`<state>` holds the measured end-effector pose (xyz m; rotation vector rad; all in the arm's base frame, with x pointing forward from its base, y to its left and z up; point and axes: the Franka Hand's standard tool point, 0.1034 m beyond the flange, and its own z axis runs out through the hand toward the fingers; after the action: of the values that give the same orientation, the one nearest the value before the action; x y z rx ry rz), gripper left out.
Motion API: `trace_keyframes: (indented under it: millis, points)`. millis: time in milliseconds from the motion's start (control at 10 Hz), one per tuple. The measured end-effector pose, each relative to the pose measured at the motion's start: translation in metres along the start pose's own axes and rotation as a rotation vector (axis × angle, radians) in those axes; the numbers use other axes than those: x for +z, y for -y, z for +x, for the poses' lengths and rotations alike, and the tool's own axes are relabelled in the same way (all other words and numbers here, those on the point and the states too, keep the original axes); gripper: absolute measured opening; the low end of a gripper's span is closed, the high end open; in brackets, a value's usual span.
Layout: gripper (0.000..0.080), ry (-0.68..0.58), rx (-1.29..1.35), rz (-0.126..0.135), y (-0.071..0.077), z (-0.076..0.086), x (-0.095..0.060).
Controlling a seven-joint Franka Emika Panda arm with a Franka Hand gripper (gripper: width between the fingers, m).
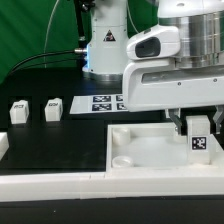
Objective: Assemble one leg
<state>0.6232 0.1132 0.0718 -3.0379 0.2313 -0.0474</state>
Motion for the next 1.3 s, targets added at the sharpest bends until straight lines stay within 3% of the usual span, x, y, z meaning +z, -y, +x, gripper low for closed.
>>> trace_keyframes:
  millis: [300, 700, 1300]
  points:
    - [0.0293, -0.003, 0.345, 0.012, -0.0011, 0.001, 0.0]
    - [0.0294, -0.01, 0.822, 0.009, 0.0012, -0.0012, 0.0006]
    - [0.0294, 0.035, 1.535, 0.067, 0.0029, -0.0003, 0.0012]
